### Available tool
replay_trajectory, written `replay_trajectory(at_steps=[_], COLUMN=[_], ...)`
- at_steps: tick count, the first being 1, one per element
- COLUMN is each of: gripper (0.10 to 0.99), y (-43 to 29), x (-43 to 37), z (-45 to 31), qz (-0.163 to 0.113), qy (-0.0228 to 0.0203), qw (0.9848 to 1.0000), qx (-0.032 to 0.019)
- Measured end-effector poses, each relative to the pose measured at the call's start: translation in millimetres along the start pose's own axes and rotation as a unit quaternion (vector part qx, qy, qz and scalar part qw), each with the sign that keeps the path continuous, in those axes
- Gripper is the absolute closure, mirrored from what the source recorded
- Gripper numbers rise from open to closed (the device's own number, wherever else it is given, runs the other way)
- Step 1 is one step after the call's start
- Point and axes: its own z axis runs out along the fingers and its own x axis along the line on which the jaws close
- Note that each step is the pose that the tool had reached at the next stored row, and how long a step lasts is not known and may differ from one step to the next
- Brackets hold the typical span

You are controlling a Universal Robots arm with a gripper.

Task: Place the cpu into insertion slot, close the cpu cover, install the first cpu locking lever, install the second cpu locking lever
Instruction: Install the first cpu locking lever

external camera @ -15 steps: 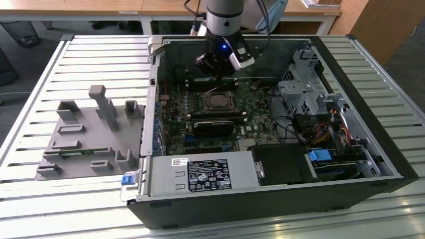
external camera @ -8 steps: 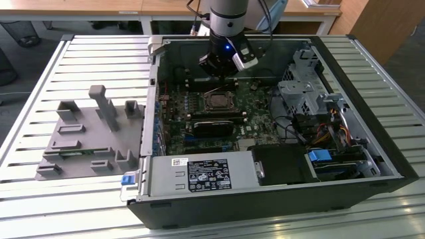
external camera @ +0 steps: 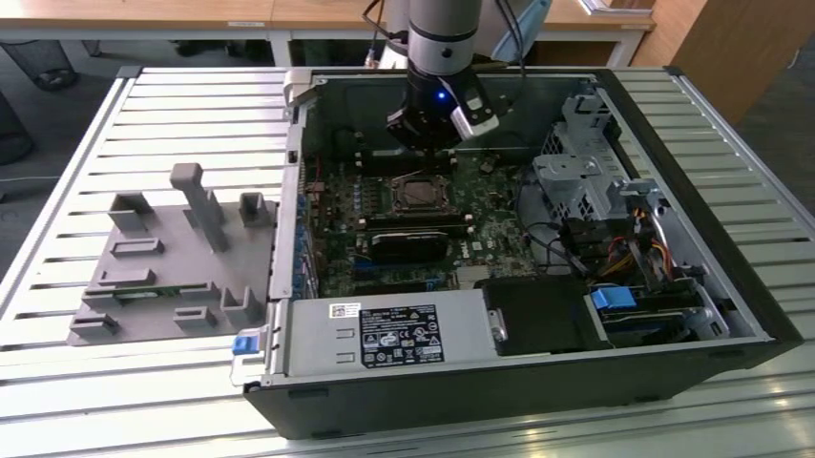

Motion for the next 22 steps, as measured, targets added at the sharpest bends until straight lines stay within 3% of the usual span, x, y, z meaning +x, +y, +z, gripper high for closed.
replay_trajectory(at_steps=[9,22], gripper=[0.969,0.969], y=[-0.4,-0.7], x=[-2.6,-4.3], z=[8.5,14.6], qz=[0.0,0.0], qy=[0.0009,0.0015], qw=[1.0,1.0], qx=[0.0,0.0001])
